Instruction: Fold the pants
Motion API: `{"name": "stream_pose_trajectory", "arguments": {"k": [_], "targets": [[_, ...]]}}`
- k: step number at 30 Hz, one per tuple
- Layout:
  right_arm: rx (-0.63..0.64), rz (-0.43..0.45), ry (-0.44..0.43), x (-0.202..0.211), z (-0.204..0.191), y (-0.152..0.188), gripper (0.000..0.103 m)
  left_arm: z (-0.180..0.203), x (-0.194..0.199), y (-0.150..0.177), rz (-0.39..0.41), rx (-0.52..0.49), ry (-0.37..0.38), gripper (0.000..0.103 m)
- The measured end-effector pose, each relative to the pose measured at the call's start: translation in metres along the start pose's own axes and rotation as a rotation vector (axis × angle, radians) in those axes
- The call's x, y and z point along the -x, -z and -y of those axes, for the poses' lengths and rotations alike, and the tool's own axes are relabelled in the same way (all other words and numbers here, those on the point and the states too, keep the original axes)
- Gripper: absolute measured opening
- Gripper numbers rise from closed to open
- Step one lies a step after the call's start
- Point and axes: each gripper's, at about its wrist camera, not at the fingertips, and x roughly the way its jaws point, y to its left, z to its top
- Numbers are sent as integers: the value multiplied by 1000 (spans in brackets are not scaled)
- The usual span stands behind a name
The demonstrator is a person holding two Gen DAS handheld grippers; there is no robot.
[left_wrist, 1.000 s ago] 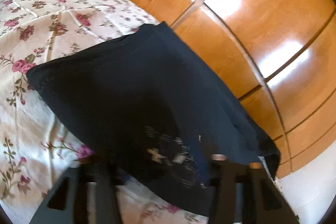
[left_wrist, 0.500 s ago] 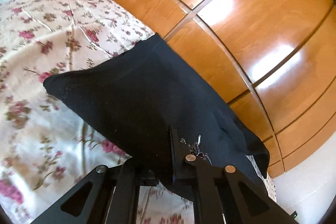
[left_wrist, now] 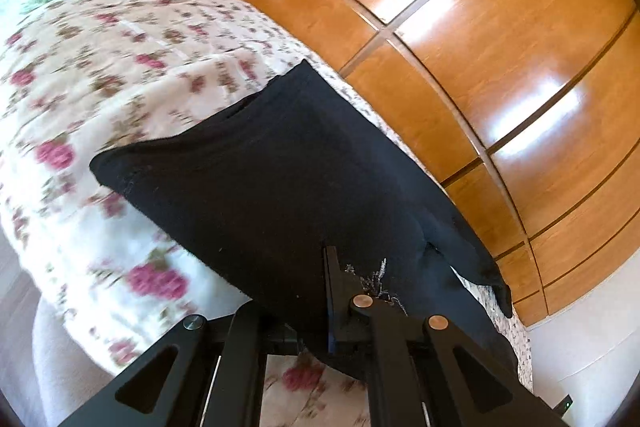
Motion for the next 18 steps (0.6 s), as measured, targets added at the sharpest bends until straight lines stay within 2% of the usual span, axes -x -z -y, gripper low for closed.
{"name": "stream_pose_trajectory", "arguments": {"k": [4,9,13,16,18], "targets": [[2,-17,22,14,4,13,9,-9,11,11,-16,7,-23,6],[-44,-48,44,7,18,21,9,-16,0,21,-62,-19,-80,8],[-30,-42,69,6,14,21,9,-7,4,20,-28,-96,-133,24],[-27,-30,77,9,13,20,19,-14,11,19,-15,-64,-141,28],[-67,-3,81,14,20,17,32,-25,19,13,-3,17,-123,28]]}}
